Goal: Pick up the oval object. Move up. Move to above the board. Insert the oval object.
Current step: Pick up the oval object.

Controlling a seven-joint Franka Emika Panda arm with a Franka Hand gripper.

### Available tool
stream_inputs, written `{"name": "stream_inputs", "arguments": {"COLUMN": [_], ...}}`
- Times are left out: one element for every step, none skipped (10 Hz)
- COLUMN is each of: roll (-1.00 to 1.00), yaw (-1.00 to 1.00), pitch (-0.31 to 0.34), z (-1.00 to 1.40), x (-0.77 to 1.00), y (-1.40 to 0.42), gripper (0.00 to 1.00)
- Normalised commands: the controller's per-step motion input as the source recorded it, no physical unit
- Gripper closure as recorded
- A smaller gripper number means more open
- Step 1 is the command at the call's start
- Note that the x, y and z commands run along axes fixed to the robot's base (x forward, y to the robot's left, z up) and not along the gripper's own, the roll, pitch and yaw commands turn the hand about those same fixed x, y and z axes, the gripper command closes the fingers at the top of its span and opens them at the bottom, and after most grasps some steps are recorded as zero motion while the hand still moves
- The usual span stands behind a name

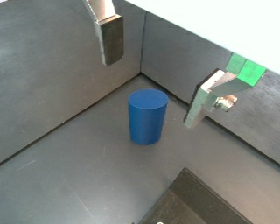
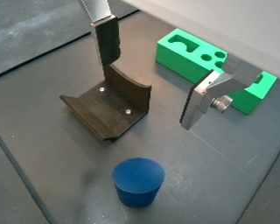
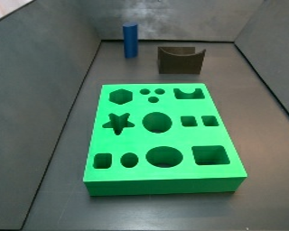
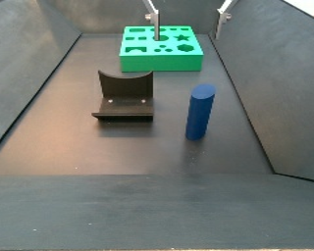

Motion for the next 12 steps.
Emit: {"name": "stream_inputs", "arguments": {"roll": [0.0,-0.01,-0.03,-0.06,-0.09,-0.04,0.0,-0.12,-0.21,-0.18,-0.18,-0.18], "yaw": [0.0,0.04,0.1,0.06,0.03,0.0,0.0,0.38,0.86,0.91,0.91,0.92], "pitch": [-0.026,0.0,-0.034,-0.056,-0.057,-0.019,0.0,-0.026,-0.076,-0.059,-0.053,-0.066], "z": [-0.01,-0.1,-0.15,-0.14,-0.11,0.0,-0.08,-0.39,-0.44,-0.43,-0.45,-0.45], "x": [-0.03,0.0,0.0,0.0,0.0,0.0,0.0,-0.19,-0.15,-0.07,-0.03,-0.03], "y": [0.0,0.0,0.04,0.03,0.04,0.0,0.0,0.17,0.14,0.04,0.02,0.03], "gripper": [0.0,0.0,0.0,0.0,0.0,0.0,0.0,0.0,0.0,0.0,0.0,0.0]}}
